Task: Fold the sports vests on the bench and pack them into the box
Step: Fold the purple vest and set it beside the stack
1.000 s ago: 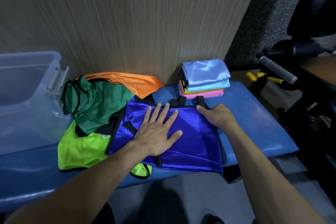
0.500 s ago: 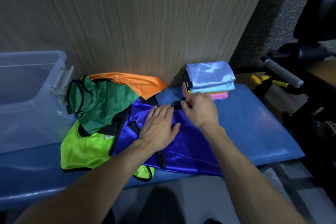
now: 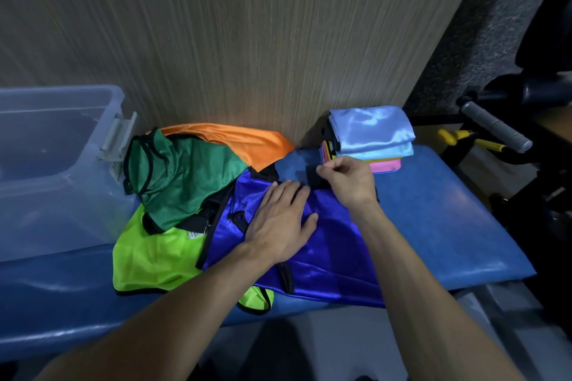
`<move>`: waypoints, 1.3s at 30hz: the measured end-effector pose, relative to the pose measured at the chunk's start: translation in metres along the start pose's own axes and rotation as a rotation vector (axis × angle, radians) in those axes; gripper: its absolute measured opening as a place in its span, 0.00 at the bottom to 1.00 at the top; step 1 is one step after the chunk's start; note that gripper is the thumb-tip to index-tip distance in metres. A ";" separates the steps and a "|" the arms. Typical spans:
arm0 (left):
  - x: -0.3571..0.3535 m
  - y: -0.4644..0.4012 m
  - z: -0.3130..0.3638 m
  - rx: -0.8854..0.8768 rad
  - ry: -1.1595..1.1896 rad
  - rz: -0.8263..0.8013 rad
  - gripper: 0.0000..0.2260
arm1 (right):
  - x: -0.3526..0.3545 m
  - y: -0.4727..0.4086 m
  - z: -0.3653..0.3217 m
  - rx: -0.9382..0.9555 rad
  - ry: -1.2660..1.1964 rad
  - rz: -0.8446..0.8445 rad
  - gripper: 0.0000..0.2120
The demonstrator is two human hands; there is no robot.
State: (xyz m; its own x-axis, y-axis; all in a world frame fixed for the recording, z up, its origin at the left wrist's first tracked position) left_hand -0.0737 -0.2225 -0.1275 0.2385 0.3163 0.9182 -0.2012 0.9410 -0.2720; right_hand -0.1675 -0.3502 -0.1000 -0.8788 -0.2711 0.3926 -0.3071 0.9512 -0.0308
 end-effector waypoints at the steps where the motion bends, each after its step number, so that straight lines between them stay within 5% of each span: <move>1: -0.001 0.000 0.000 -0.003 -0.006 -0.008 0.27 | 0.002 0.001 -0.001 0.007 0.002 0.008 0.04; 5: -0.004 0.000 0.000 -0.015 -0.015 -0.030 0.26 | -0.008 0.006 -0.003 0.053 0.221 -0.057 0.04; 12: -0.006 -0.001 0.000 -0.012 -0.051 -0.082 0.26 | -0.030 0.013 -0.012 0.109 0.130 -0.057 0.09; 16: -0.007 -0.002 0.000 -0.008 -0.052 -0.115 0.26 | -0.016 0.014 -0.021 0.166 0.052 0.123 0.08; 22: -0.005 -0.002 0.001 0.010 -0.105 -0.158 0.30 | 0.013 0.021 -0.021 0.236 0.350 0.171 0.07; 25: -0.003 -0.004 0.003 0.019 -0.105 -0.179 0.28 | 0.053 0.023 -0.010 0.135 0.571 0.201 0.05; 28: -0.002 -0.003 0.007 0.021 -0.096 -0.190 0.29 | 0.081 0.023 0.034 -0.177 0.774 0.022 0.21; 36: 0.016 -0.001 0.033 0.022 -0.200 -0.099 0.22 | 0.079 0.037 0.061 -0.378 0.315 -0.133 0.21; 39: 0.000 0.007 0.036 0.070 -0.174 -0.221 0.31 | 0.074 0.038 0.060 -0.363 0.159 -0.085 0.18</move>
State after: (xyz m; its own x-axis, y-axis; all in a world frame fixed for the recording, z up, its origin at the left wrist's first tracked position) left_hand -0.1088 -0.2205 -0.1186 0.1183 0.0734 0.9903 -0.2294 0.9723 -0.0447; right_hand -0.2657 -0.3424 -0.1270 -0.7797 -0.3522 0.5177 -0.2026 0.9242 0.3237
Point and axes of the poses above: each hand's wrist, its own y-axis away from the middle knuckle, its own x-axis out of the back of the hand, z = x × y, the point moved 8 cm from there along -y, towards the middle knuckle, and after that the axes turned 2 degrees about y, right-handed, at the moved point
